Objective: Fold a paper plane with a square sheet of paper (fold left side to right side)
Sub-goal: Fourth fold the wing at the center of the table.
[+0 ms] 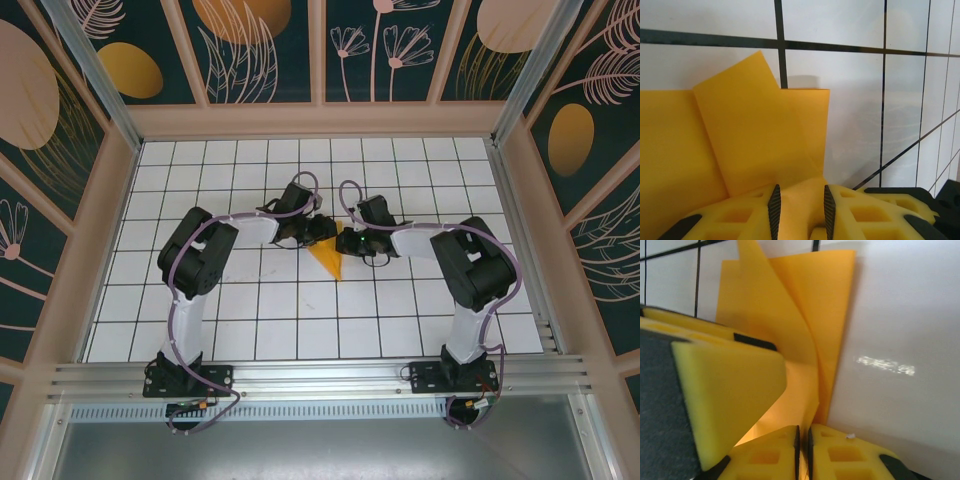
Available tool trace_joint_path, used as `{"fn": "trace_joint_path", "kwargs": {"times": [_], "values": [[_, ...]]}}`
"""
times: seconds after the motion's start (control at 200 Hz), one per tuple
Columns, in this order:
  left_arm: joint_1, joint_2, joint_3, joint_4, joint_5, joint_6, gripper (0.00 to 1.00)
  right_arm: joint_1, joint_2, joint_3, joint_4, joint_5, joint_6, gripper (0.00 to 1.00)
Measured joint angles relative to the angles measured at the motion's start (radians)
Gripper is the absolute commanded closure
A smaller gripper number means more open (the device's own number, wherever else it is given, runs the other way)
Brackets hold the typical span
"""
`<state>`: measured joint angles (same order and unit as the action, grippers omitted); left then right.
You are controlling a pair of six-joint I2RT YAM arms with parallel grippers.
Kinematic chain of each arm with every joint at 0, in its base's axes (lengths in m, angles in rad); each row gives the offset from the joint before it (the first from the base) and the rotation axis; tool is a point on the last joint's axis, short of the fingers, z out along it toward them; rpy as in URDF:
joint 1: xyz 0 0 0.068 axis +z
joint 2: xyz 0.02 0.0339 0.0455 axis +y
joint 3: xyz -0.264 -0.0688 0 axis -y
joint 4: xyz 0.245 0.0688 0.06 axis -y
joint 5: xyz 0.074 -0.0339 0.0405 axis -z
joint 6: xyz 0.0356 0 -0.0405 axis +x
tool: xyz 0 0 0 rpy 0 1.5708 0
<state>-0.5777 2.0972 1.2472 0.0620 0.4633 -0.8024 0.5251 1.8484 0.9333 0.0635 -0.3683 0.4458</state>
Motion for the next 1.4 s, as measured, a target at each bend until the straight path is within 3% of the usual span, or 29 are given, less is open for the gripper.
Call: {"fn": "trace_joint_path", "kwargs": {"times": [0.225,0.535,0.801,1.401], "values": [[0.002,-0.009,-0.031,0.053,0.003,-0.014,0.67,-0.006,-0.1,0.006,-0.084,0.023,-0.019,0.67],[0.002,-0.011,-0.038,0.062,0.0,-0.014,0.67,0.008,-0.288,-0.046,-0.079,-0.045,0.006,0.68],[0.002,-0.011,-0.039,0.064,0.0,-0.014,0.67,0.078,-0.251,-0.094,-0.006,-0.156,0.066,0.69],[0.002,-0.013,-0.042,0.067,-0.003,-0.014,0.67,0.09,-0.124,-0.094,0.001,-0.151,0.084,0.7]]}}
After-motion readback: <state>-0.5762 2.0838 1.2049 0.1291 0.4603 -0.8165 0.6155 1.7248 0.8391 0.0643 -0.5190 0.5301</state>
